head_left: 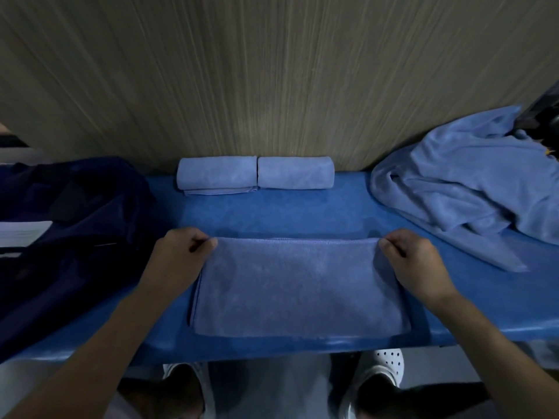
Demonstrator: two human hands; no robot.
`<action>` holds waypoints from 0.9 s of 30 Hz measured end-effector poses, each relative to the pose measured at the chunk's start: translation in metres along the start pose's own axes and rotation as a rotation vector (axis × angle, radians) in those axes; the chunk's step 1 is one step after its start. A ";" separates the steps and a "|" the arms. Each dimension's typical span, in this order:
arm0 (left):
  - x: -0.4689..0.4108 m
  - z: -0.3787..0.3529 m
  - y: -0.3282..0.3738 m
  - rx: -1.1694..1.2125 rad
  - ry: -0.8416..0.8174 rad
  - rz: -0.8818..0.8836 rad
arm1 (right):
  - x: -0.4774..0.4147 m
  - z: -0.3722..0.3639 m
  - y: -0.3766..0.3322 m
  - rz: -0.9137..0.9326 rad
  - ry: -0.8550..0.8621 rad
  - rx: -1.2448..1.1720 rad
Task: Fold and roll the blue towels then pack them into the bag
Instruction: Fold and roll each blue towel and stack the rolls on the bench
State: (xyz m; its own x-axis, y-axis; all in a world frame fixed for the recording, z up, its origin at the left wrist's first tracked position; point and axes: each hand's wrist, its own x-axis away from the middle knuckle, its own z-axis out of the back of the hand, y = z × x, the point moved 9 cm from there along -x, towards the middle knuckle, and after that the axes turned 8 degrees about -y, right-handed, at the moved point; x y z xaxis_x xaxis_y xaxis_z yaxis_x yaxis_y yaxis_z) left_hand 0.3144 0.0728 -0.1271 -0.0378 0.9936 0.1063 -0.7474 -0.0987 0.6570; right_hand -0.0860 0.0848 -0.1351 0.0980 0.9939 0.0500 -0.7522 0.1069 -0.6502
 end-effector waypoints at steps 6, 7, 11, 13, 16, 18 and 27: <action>-0.001 -0.002 0.001 -0.016 0.010 0.018 | -0.002 -0.002 0.001 -0.035 0.011 0.045; -0.001 -0.002 0.000 -0.018 0.009 0.026 | -0.002 -0.002 0.001 -0.039 0.021 0.055; -0.003 -0.005 -0.004 -0.018 -0.001 0.050 | -0.003 -0.003 0.001 -0.046 0.059 0.088; -0.004 -0.008 -0.004 -0.018 -0.005 0.055 | -0.001 -0.003 0.001 -0.063 0.060 0.079; 0.003 0.000 0.003 -0.047 0.099 0.003 | 0.005 0.005 -0.005 -0.079 0.101 0.104; 0.017 0.007 0.029 -0.182 0.206 -0.167 | 0.016 0.020 -0.028 0.046 0.229 0.269; 0.060 -0.095 0.058 -0.651 -0.212 -0.424 | 0.077 -0.112 -0.102 0.502 -0.206 0.699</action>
State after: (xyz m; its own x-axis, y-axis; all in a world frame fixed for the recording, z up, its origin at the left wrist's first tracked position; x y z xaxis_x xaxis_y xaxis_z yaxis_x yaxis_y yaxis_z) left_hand 0.2059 0.1322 -0.1532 0.4138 0.9014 0.1273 -0.9090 0.4012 0.1133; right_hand 0.0710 0.1471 -0.1501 -0.4192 0.9057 0.0626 -0.9079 -0.4186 -0.0237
